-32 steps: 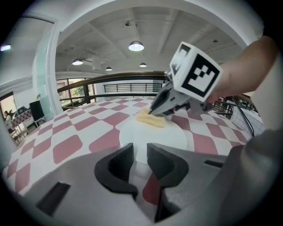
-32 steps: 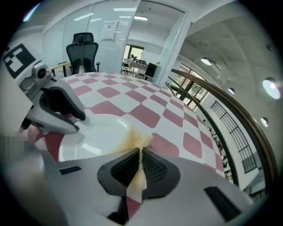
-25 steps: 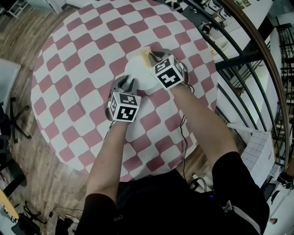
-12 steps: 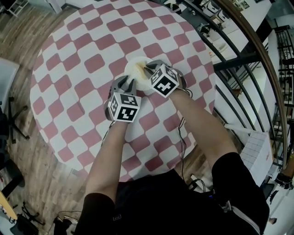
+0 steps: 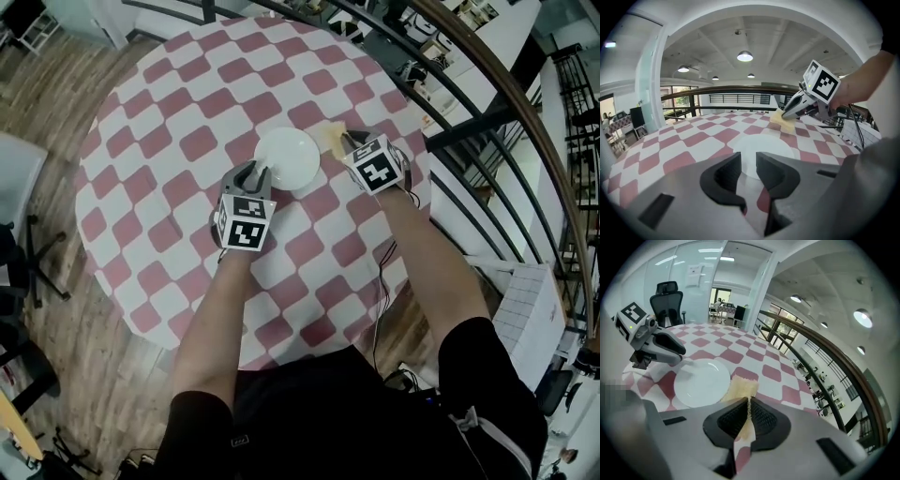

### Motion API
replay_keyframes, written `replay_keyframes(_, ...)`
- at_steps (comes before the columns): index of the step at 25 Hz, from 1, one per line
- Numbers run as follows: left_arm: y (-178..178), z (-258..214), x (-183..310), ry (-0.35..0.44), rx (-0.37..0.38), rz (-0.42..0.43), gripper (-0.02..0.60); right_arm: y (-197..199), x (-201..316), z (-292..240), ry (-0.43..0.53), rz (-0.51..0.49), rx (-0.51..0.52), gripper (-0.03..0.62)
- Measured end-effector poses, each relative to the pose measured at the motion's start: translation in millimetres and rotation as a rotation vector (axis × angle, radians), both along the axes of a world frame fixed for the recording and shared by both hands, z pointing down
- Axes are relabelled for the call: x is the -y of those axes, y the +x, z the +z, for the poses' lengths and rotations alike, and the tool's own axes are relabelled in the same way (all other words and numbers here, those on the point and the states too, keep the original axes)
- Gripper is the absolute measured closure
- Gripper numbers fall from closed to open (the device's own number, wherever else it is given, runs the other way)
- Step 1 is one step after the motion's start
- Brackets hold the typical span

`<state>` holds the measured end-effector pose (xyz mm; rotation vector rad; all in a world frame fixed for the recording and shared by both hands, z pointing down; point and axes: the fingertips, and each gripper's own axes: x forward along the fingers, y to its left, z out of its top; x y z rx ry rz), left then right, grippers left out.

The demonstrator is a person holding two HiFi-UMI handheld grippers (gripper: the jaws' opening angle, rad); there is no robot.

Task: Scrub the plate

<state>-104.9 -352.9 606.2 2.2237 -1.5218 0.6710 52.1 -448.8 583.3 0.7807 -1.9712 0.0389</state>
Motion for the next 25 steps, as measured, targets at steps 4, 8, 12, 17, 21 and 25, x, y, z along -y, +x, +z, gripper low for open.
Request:
replay_keyframes(4, -1, -31, -12, 0.043, -0.006, 0.027, 0.491, -1, -25, -31, 0.029, 0.013, 0.082, 0.565)
replay_keyframes(8, 0, -66, -33, 0.089, -0.034, 0.058, 0.491, -9, -61, -63, 0.046, 0.021, 0.164, 0.565)
replay_keyframes(12, 8, -99, -57, 0.135, -0.058, 0.098, 0.491, -12, -99, -93, 0.049, 0.041, 0.268, 0.565)
replay_keyframes(17, 23, -134, -93, 0.178, -0.095, 0.153, 0.491, -7, -147, -125, 0.056, 0.070, 0.356, 0.565)
replay_keyframes(21, 36, -163, -120, 0.206, -0.135, 0.198, 0.491, -4, -179, -154, 0.078, 0.079, 0.418, 0.565)
replay_keyframes(25, 53, -192, -152, 0.223, -0.166, 0.240, 0.491, -1, -212, -181, 0.082, 0.071, 0.522, 0.565)
